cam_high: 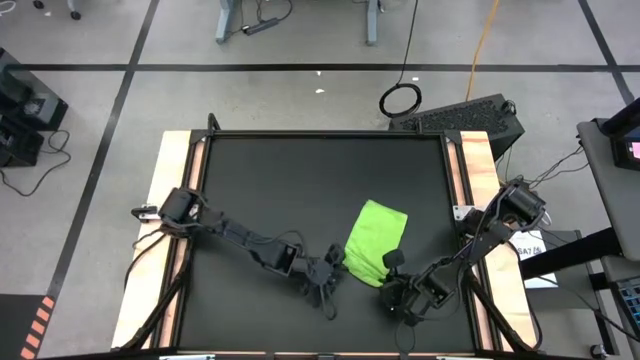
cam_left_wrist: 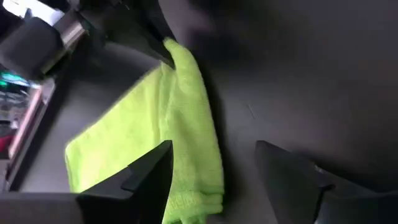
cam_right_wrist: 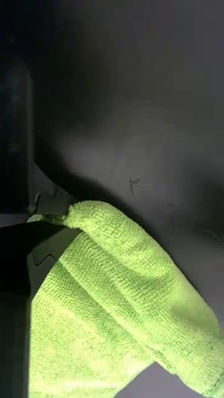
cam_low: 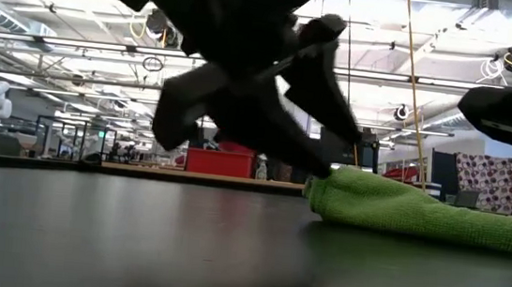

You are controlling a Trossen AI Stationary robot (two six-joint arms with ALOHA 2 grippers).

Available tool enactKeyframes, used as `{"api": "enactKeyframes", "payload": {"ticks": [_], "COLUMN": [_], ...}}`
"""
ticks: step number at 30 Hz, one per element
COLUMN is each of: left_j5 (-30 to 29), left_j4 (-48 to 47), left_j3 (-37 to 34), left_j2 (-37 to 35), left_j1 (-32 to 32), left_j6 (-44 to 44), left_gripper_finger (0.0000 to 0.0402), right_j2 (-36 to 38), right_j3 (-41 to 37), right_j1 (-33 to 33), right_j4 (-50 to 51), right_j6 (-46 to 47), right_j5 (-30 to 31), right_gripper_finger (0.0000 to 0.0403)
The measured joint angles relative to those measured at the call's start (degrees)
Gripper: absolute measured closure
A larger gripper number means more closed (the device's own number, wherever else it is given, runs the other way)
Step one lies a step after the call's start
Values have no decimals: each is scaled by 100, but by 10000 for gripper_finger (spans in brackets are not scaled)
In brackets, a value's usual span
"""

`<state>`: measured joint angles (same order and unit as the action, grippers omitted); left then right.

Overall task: Roll towel into tight, uniform cylinder
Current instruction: Roll the green towel

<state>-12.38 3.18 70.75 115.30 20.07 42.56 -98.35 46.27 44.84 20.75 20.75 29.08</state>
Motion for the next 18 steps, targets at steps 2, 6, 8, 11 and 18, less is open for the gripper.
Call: {"api": "enactKeyframes", "payload": {"ticks": [2,6,8,11,18], "left_j5": [-86,15,252,238,463], "left_j4": [50,167,249,305,432], "left_j3": [3,-3,-3,14,18], "left_j2": [72,363,479,592,636], "left_j1": [-51,-305,-407,-489,-648], "left_j6": [117,175,177,188,169], "left_gripper_finger": [169,169,169,169,190], "right_j2": [35,48,49,51,53], "right_j3": [-7,-9,-7,-7,-5], "right_j1": [-15,-33,-30,-28,-26], "right_j4": [-49,-125,-178,-301,-508], "right_j6": [-68,-111,-107,-61,-82], "right_j5": [-88,-197,-221,-280,-431], "right_gripper_finger": [401,401,401,401,401]}}
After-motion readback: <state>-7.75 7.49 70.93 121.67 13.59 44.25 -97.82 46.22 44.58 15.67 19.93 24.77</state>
